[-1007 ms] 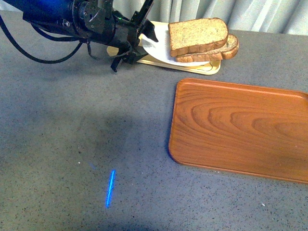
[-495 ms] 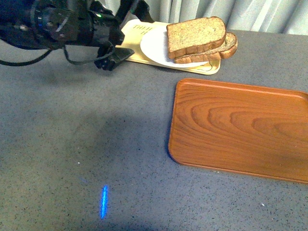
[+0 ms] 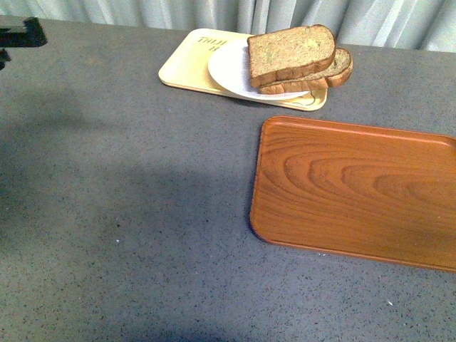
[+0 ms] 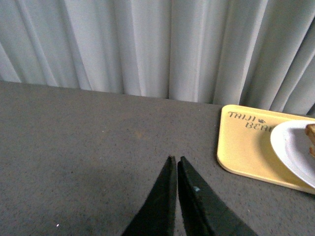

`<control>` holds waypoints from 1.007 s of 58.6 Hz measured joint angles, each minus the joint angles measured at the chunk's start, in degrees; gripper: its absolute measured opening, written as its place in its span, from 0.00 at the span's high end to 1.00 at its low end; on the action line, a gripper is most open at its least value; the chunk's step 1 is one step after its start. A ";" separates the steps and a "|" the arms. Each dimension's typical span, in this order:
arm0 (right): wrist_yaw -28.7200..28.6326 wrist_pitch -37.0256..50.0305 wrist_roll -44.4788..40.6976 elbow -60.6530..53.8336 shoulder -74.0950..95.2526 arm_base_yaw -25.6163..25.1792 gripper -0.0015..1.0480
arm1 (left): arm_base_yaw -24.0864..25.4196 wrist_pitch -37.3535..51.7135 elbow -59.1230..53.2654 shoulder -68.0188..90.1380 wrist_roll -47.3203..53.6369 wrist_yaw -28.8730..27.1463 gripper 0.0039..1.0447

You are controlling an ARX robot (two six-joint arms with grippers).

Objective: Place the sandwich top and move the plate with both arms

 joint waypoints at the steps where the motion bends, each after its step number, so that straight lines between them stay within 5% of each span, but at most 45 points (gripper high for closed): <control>1: 0.00 0.00 0.00 0.00 0.00 -0.02 0.09 | 0.13 0.00 -1.11 -1.03 -0.02 0.28 0.99; 23: 0.00 0.00 0.00 0.00 0.00 -0.02 0.09 | 3.65 -4.37 -17.77 -21.99 0.46 3.67 0.99; 33: 0.00 0.00 0.00 0.00 0.00 -0.02 0.09 | 7.30 -13.90 -20.59 -34.21 0.59 7.02 0.99; 59: 0.00 0.00 0.00 0.00 0.00 -0.02 0.09 | 7.50 -28.33 -26.23 -54.51 0.61 7.41 0.99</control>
